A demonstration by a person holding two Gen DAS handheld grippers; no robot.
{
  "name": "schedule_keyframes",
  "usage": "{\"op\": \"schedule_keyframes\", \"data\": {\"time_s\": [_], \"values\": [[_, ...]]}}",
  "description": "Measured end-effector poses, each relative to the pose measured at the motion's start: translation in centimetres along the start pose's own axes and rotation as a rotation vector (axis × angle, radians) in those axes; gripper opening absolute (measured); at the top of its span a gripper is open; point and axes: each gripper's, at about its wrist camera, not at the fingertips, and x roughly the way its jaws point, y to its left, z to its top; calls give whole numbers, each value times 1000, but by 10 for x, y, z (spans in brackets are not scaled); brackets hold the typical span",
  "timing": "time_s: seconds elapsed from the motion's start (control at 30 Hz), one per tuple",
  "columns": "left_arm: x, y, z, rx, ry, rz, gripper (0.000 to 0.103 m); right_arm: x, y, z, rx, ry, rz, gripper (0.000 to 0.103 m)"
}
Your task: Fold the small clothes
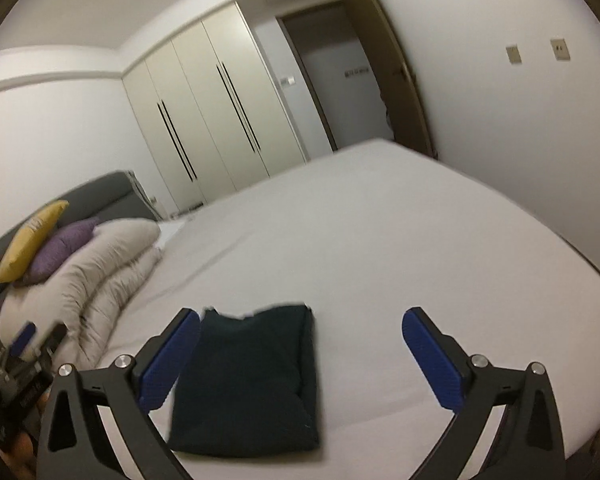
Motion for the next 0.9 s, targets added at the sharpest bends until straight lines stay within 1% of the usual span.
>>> {"op": "schedule_keyframes", "data": {"time_s": [0.03, 0.07, 0.1, 0.17, 0.23, 0.3, 0.37, 0.43, 0.47, 0.5, 0.53, 0.6, 0.7, 0.8, 0.9], "values": [[-6, 2, 1, -7, -4, 17, 103, -6, 3, 4, 3, -16, 3, 103], [-17, 4, 2, -12, 12, 37, 103, -11, 5, 8, 6, -26, 2, 103], [-19, 6, 5, -12, 43, 39, 103, -17, 7, 13, 8, -34, 9, 103], [-20, 11, 8, -17, 74, 9, 103, -24, 8, 18, 16, -40, 33, 103], [-22, 15, 8, -19, 93, 21, 103, -28, 9, 24, 28, -30, 57, 103], [-18, 19, 7, -22, 135, 26, 103, -31, 14, 28, -5, -19, 57, 103], [-11, 21, 2, -40, 199, 16, 103, -30, 26, 28, -80, -8, 46, 103], [1, 22, -5, -52, 256, 6, 103, -27, 37, 27, -137, 28, 20, 103], [6, 22, -8, -56, 279, 15, 103, -23, 39, 26, -145, 58, 10, 103], [10, 22, -11, -65, 311, 15, 103, -18, 42, 25, -141, 97, 7, 103], [22, 21, -17, -78, 333, -1, 103, -14, 45, 22, -132, 131, 15, 103], [32, 22, -23, -106, 367, -20, 103, -4, 48, 17, -104, 200, 21, 103], [42, 22, -30, -119, 405, -21, 103, 10, 54, 7, -80, 306, -23, 103], [48, 21, -35, -132, 432, -38, 103, 17, 58, -5, -92, 368, -33, 103], [54, 21, -39, -137, 455, -44, 103, 17, 63, -12, -122, 391, -40, 103]]}}
